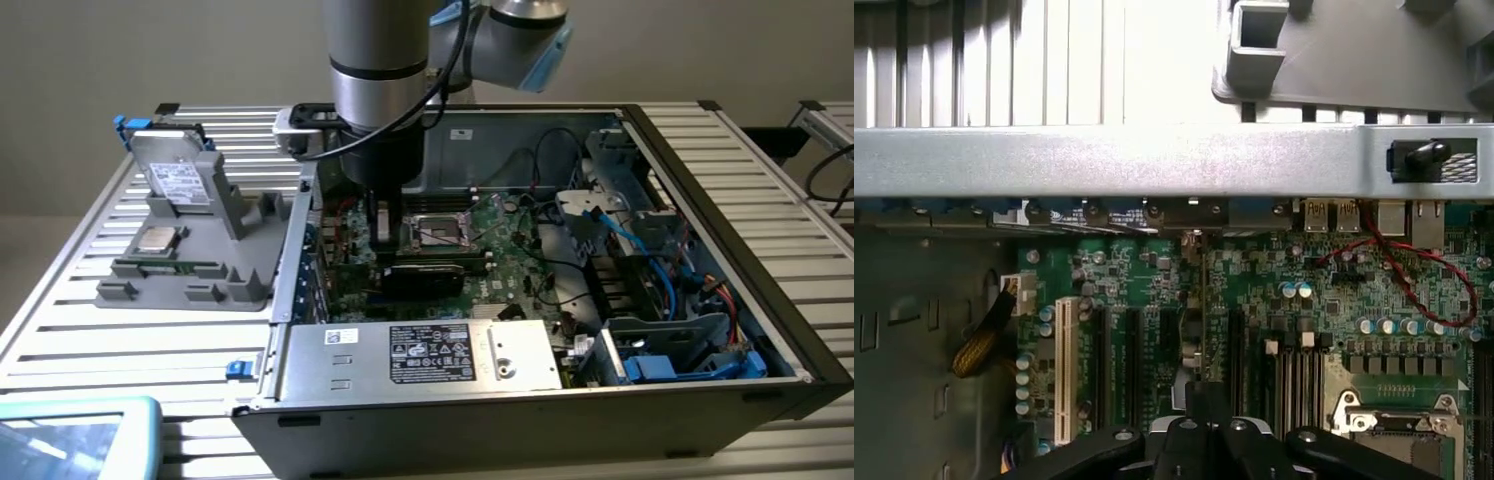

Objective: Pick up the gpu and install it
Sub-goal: 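Press down on the gpu until it lock into place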

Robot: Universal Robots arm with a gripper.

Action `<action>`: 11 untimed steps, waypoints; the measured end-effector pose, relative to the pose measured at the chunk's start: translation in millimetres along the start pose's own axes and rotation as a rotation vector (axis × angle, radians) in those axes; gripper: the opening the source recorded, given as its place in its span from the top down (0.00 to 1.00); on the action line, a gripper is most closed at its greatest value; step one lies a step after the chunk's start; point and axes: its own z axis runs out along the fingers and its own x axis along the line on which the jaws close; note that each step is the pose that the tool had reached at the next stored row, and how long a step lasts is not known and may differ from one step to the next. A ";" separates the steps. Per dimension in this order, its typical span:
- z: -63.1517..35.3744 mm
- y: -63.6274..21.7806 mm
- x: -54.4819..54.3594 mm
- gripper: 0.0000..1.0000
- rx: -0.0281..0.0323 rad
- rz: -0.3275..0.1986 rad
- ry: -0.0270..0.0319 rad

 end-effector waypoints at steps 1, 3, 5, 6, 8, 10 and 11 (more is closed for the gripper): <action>1.0 0.3 -0.4 0.89 0.0000 0.000 -0.0001; 2.7 1.3 -1.0 0.89 0.0000 0.001 0.0000; 3.8 2.4 -1.1 0.89 0.0000 0.002 0.0000; 4.3 2.9 -1.1 0.89 -0.0001 0.002 0.0002; 5.0 3.6 -1.1 0.89 -0.0002 0.002 0.0008; 5.8 4.2 -1.2 0.89 -0.0004 0.003 0.0007; 6.4 4.6 -1.3 0.89 -0.0004 0.003 0.0003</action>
